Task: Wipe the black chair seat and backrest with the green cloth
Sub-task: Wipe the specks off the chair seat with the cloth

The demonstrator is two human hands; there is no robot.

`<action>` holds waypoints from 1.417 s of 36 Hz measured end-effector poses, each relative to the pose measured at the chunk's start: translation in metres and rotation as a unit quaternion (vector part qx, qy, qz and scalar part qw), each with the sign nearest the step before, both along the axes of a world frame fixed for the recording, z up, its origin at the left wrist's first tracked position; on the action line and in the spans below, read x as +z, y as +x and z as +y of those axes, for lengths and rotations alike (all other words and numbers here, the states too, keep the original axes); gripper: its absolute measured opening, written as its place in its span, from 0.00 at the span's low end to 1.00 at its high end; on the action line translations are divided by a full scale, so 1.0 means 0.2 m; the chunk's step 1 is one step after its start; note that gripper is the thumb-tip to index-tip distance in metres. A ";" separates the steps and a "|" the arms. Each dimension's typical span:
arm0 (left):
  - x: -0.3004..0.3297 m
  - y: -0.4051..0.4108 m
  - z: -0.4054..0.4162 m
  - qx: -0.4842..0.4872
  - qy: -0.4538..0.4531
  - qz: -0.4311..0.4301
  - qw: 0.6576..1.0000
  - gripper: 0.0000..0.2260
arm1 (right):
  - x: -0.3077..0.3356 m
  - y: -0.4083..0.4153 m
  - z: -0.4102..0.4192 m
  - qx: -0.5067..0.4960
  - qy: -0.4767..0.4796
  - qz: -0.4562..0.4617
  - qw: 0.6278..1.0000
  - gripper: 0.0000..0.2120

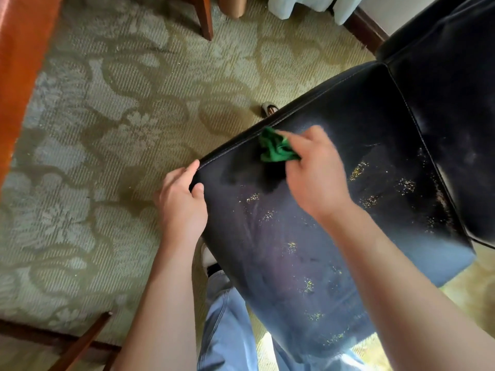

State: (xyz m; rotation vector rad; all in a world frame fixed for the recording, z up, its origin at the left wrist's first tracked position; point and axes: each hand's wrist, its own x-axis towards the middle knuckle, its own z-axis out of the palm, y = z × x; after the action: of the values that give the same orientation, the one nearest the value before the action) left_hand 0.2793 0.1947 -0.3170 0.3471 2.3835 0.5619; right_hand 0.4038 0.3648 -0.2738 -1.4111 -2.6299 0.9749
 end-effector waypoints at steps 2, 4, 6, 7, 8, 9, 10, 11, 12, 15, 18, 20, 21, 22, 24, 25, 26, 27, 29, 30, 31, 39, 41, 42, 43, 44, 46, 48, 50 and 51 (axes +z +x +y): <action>0.00 0.00 -0.01 0.001 -0.005 0.001 1.000 0.21 | -0.01 0.02 0.08 -0.064 0.032 -0.023 0.997 0.28; -0.01 0.00 -0.01 -0.004 -0.009 0.007 1.000 0.22 | -0.05 0.04 0.12 -0.099 0.044 -0.050 0.993 0.28; -0.01 0.00 -0.02 -0.010 -0.011 0.015 1.000 0.22 | -0.09 0.04 0.11 -0.110 0.042 -0.066 0.991 0.28; -0.01 -0.01 -0.02 -0.012 -0.013 0.018 1.000 0.22 | -0.10 0.03 0.10 -0.108 0.042 -0.071 0.991 0.28; -0.02 -0.01 -0.02 -0.016 -0.012 0.020 1.000 0.21 | -0.11 0.02 0.08 -0.103 0.043 -0.079 0.991 0.28; -0.02 -0.02 -0.02 -0.019 -0.012 0.022 1.000 0.21 | -0.12 0.01 0.07 -0.097 0.044 -0.088 0.990 0.28; -0.02 -0.02 -0.03 -0.021 -0.012 0.023 0.999 0.21 | -0.13 0.01 0.05 -0.090 0.042 -0.093 0.991 0.28; -0.02 -0.02 -0.03 -0.023 -0.012 0.024 0.999 0.21 | -0.13 0.00 0.04 -0.081 0.038 -0.092 0.992 0.28; -0.02 -0.02 -0.03 -0.024 -0.012 0.024 0.999 0.21 | -0.13 -0.01 0.03 -0.070 0.034 -0.089 0.993 0.29; -0.02 -0.02 -0.03 -0.021 -0.014 0.025 0.999 0.21 | -0.13 -0.02 -0.01 -0.030 0.030 -0.079 0.996 0.29; -0.01 0.00 -0.03 -0.008 -0.007 0.028 1.000 0.21 | -0.14 -0.03 -0.08 -0.002 0.011 -0.073 0.997 0.29; 0.00 0.00 -0.02 -0.002 -0.002 0.028 1.000 0.21 | -0.14 -0.03 -0.13 0.020 -0.003 -0.066 0.998 0.29; 0.00 0.00 -0.02 0.000 -0.001 0.027 1.000 0.21 | -0.14 -0.02 -0.15 0.032 -0.008 -0.063 0.997 0.29; 0.00 0.01 -0.02 0.000 0.000 0.026 1.000 0.21 | -0.14 -0.02 -0.17 0.045 -0.012 -0.061 0.997 0.29; 0.01 0.01 -0.02 0.003 0.005 0.028 1.000 0.21 | -0.13 0.01 -0.21 0.075 -0.020 -0.063 0.995 0.28; 0.00 0.02 -0.02 0.005 0.006 0.029 1.000 0.21 | -0.13 0.02 -0.23 0.089 -0.024 -0.062 0.994 0.28; 0.00 0.02 -0.02 0.006 0.009 0.031 0.999 0.21 | -0.13 0.03 -0.25 0.103 -0.027 -0.058 0.993 0.27; 0.00 0.02 -0.02 0.006 0.013 0.035 0.999 0.21 | -0.12 0.03 -0.27 0.116 -0.029 -0.054 0.991 0.27; -0.01 0.03 -0.02 0.004 0.019 0.043 0.999 0.21 | -0.11 0.06 -0.31 0.150 -0.035 -0.054 0.987 0.27; -0.01 0.04 -0.02 0.004 0.018 0.046 0.999 0.21 | -0.11 0.07 -0.34 0.170 -0.039 -0.058 0.983 0.26; -0.01 0.04 -0.02 0.004 0.017 0.047 0.999 0.21 | -0.11 0.09 -0.37 0.190 -0.045 -0.063 0.979 0.26; 0.00 0.08 -0.03 0.000 0.002 0.044 0.999 0.23 | -0.06 0.16 -0.40 0.188 -0.074 0.007 0.979 0.31; 0.00 0.10 -0.05 0.019 0.019 0.038 0.999 0.24 | -0.03 0.13 -0.34 0.150 -0.063 0.046 0.986 0.30; 0.00 0.11 -0.06 0.034 0.023 0.036 0.998 0.24 | -0.01 0.12 -0.31 0.123 -0.053 0.064 0.989 0.30; 0.00 0.12 -0.07 0.050 0.025 0.036 0.998 0.24 | -0.01 0.12 -0.27 0.093 -0.037 0.076 0.992 0.30; 0.00 0.13 -0.09 0.064 0.024 0.036 0.997 0.24 | -0.01 0.11 -0.24 0.063 -0.019 0.076 0.995 0.30; -0.01 0.15 -0.11 0.079 0.021 0.037 0.996 0.24 | -0.03 0.12 -0.19 0.012 0.020 0.054 0.998 0.30; -0.01 0.16 -0.14 0.092 0.016 0.032 0.995 0.25 | -0.06 0.12 -0.16 -0.014 0.044 0.029 0.999 0.31; -0.02 0.18 -0.17 0.093 0.013 0.028 0.995 0.25 | -0.10 0.10 -0.15 -0.014 0.046 0.004 0.999 0.31; -0.02 0.18 -0.18 0.090 0.011 0.026 0.996 0.25 | -0.11 0.08 -0.16 -0.005 0.044 -0.008 0.999 0.31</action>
State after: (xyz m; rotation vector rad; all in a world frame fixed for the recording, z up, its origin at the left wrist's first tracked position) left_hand 0.3154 0.1594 -0.3213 0.1591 2.4760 0.6691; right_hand 0.4206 0.3332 -0.2962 -1.4177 -2.6387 0.8400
